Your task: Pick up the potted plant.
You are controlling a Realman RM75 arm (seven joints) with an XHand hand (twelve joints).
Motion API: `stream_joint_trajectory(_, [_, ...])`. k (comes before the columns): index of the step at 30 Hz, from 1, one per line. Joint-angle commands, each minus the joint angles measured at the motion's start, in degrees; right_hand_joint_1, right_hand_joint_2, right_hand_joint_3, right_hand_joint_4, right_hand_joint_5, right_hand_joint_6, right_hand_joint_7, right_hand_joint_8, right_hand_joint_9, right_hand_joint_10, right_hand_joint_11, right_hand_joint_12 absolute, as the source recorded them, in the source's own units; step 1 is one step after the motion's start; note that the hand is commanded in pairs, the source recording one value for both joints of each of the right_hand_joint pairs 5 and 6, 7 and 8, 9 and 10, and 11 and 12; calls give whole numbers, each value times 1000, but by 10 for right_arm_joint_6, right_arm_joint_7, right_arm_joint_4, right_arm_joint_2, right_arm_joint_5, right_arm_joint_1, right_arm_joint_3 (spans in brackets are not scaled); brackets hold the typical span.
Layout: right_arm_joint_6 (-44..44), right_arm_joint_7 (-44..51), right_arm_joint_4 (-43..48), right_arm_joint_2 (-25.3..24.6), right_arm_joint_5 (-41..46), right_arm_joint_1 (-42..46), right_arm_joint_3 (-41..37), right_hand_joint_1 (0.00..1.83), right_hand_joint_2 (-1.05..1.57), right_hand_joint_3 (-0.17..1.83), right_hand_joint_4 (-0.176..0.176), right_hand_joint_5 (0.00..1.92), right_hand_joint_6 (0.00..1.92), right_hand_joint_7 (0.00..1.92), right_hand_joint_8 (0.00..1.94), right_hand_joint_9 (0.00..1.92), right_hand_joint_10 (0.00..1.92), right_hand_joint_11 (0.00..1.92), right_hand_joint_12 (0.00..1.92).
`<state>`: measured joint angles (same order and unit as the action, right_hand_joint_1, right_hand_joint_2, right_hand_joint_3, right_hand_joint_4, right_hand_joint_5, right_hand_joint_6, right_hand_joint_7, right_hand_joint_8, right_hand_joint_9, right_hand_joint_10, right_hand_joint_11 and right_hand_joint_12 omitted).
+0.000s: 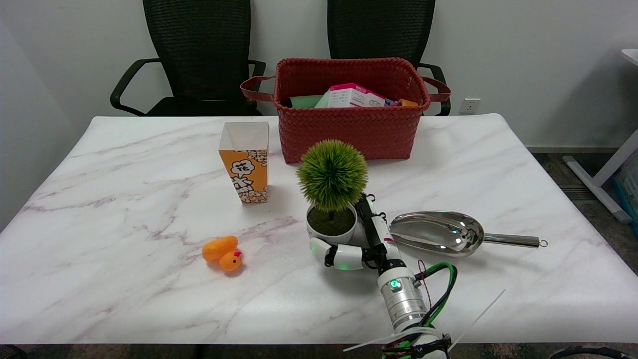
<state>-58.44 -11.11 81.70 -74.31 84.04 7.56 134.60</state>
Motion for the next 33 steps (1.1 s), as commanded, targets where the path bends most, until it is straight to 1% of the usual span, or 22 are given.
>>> stream_joint_trajectory(1, [21,-2,-8,-5,0,-5,-10,1080,357,725,0,0,0,234,234,209,209,0,0])
stream_joint_trajectory(3, [21,-9,-8,-5,0,-6,-11,1079,398,702,0,0,0,353,353,304,304,16,16])
stream_joint_trajectory(7, [21,-29,-10,-5,-4,-7,-12,1088,544,625,0,38,38,630,630,493,493,250,250])
stream_joint_trajectory(9, [21,-29,-10,-5,-4,-7,-12,1088,612,609,0,66,66,770,770,553,553,318,318])
stream_joint_trajectory(11, [21,-29,-10,-5,-4,-8,-12,1085,663,610,0,84,84,861,861,599,599,367,367])
stream_joint_trajectory(16, [21,-30,-10,-5,-5,-8,-12,1080,741,601,0,118,118,936,936,642,642,416,416])
stream_joint_trajectory(23, [21,-43,-10,-6,-6,-8,-12,1080,802,604,0,154,154,967,967,635,635,447,447])
stream_joint_trajectory(24, [21,-43,-10,-6,-6,-8,-12,1064,776,623,0,222,222,984,984,631,631,465,465])
stream_joint_trajectory(25, [21,-43,-10,-6,-6,-8,-12,1041,725,597,0,329,329,1012,1012,638,638,484,484])
stream_joint_trajectory(27, [21,-43,-11,-6,-6,-8,-12,1010,659,524,0,483,483,1085,1085,682,682,515,515])
stream_joint_trajectory(29, [21,-43,-11,-6,-6,-8,-12,984,649,466,0,705,705,1151,1151,749,749,550,550])
stream_joint_trajectory(30, [20,-43,-11,-6,-6,-8,-12,999,654,455,0,811,811,1183,1183,783,783,561,561])
stream_joint_trajectory(31, [18,-43,-11,-6,-6,-8,-12,1007,662,448,0,875,875,1217,1217,827,827,575,575])
stream_joint_trajectory(33, [16,-43,-11,-6,-8,-8,-13,995,674,439,0,906,906,1258,1258,910,910,591,591])
